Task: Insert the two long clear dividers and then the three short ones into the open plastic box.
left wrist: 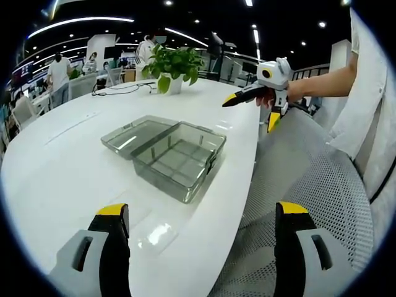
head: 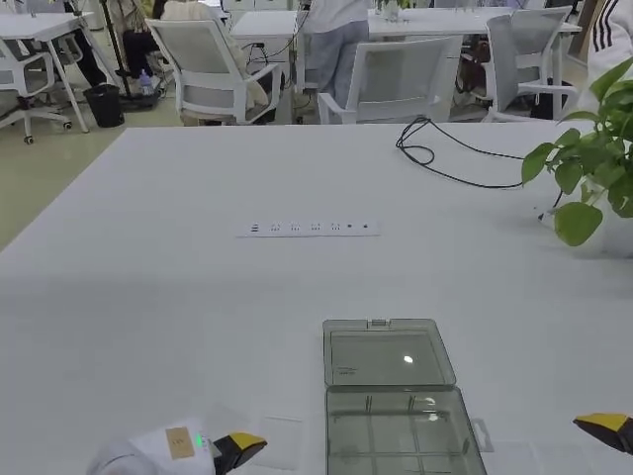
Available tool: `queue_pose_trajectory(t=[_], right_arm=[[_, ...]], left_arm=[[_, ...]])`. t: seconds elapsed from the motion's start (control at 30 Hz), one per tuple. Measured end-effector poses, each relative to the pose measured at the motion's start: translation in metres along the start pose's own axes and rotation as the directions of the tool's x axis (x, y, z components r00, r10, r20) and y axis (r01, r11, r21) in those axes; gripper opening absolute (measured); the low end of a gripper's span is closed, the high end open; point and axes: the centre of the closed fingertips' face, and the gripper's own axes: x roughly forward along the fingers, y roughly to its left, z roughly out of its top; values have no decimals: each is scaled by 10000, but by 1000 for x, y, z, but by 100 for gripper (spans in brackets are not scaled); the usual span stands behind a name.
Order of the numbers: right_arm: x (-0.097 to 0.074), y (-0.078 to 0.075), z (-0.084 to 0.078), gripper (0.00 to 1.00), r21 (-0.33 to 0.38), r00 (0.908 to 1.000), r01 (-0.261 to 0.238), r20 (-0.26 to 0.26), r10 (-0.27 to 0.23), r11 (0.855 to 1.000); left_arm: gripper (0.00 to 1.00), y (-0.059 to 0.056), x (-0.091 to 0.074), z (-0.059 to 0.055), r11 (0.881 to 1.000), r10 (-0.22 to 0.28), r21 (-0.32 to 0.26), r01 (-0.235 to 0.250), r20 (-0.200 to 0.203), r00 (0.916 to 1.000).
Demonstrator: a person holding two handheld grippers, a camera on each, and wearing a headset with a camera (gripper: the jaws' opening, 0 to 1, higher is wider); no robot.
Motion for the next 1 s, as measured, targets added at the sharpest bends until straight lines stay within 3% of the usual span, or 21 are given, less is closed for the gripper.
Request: queue_pose_trajectory(t=[0.73,1.0], right_arm=[[2,-1,1,96,53,10000,8,63,-9,10000],[2,-2,0,95,90,10000,39,84,-40,10000]], left_arm=[[100,2,-2,1,10000,45,-60,-45,13,10000],[100,9,-6,3,9995,245,-178,-243,119,9996]])
